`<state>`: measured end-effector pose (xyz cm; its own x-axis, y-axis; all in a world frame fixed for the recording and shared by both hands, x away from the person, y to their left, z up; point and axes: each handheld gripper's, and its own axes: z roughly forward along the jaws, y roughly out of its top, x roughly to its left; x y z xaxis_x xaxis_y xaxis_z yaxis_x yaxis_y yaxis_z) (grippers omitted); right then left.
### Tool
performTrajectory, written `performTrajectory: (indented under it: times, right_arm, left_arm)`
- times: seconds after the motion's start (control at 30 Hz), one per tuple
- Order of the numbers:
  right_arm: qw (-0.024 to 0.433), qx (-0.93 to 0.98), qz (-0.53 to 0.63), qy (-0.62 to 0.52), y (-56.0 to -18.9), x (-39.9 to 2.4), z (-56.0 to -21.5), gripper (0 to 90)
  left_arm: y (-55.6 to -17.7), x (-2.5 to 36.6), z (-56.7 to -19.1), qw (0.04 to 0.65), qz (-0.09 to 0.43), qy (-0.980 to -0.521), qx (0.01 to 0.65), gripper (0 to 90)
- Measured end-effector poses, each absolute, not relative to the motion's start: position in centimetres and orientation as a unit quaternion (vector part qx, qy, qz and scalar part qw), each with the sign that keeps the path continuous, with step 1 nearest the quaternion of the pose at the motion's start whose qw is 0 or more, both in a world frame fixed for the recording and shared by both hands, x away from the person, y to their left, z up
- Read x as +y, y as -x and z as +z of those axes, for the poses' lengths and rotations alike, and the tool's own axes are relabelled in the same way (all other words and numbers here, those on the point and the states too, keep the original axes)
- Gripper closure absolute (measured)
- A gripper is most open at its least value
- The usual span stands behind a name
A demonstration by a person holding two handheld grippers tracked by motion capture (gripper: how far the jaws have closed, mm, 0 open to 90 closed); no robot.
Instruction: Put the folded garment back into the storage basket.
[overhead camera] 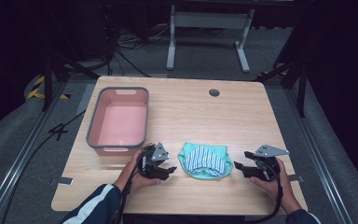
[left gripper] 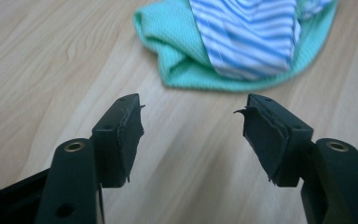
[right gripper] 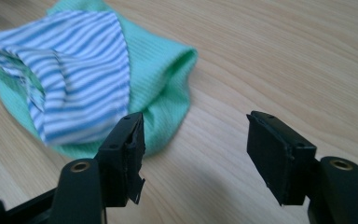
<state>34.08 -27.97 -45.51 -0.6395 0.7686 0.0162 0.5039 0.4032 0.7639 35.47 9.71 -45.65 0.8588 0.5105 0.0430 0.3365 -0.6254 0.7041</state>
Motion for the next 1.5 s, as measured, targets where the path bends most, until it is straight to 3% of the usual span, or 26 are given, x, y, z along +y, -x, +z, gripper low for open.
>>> performTrajectory:
  times: [0.17,0.2,0.27,0.63,0.8,0.97,1.07,1.2,1.33,1.5]
  right_arm:
    - [0.171,0.831,0.378,-0.371,-35.1,-26.2,-45.3,45.4]
    - [0.17,0.833,0.377,-0.368,-35.3,-25.9,-45.2,46.9]
    - [0.169,0.832,0.377,-0.371,-35.7,-25.5,-45.2,50.0]
    - [0.16,0.839,0.356,-0.38,-37.2,-23.8,-46.5,50.1]
    - [0.155,0.839,0.344,-0.391,-37.3,-23.7,-47.5,48.4]
    - [0.152,0.839,0.349,-0.389,-37.2,-23.5,-47.6,53.7]
    - [0.144,0.839,0.354,-0.387,-37.1,-23.6,-47.6,57.9]
    - [0.135,0.842,0.36,-0.378,-36.9,-23.5,-47.6,70.6]
    - [0.13,0.844,0.363,-0.372,-36.8,-23.4,-47.6,76.5]
    - [0.133,0.846,0.359,-0.371,-36.7,-23.2,-47.5,80.0]
  left_arm:
    - [-36.9,7.6,-45.6,0.378,0.114,-0.886,0.241,40.6]
    - [-37.2,7.4,-45.6,0.39,0.113,-0.883,0.237,47.3]
    - [-37.7,6.9,-45.9,0.396,0.118,-0.88,0.235,50.6]
    - [-39.8,5.7,-47.3,0.368,0.127,-0.883,0.261,45.7]
    - [-40.3,6.0,-47.8,0.363,0.098,-0.885,0.275,39.8]
    - [-40.5,6.1,-47.8,0.363,0.084,-0.887,0.272,39.4]
    - [-40.4,6.1,-47.7,0.365,0.078,-0.892,0.256,46.6]
    - [-40.3,6.1,-47.7,0.364,0.073,-0.897,0.24,55.3]
    - [-40.0,6.2,-47.9,0.376,0.068,-0.896,0.225,66.3]
    - [-40.0,6.3,-48.0,0.382,0.062,-0.895,0.219,73.1]
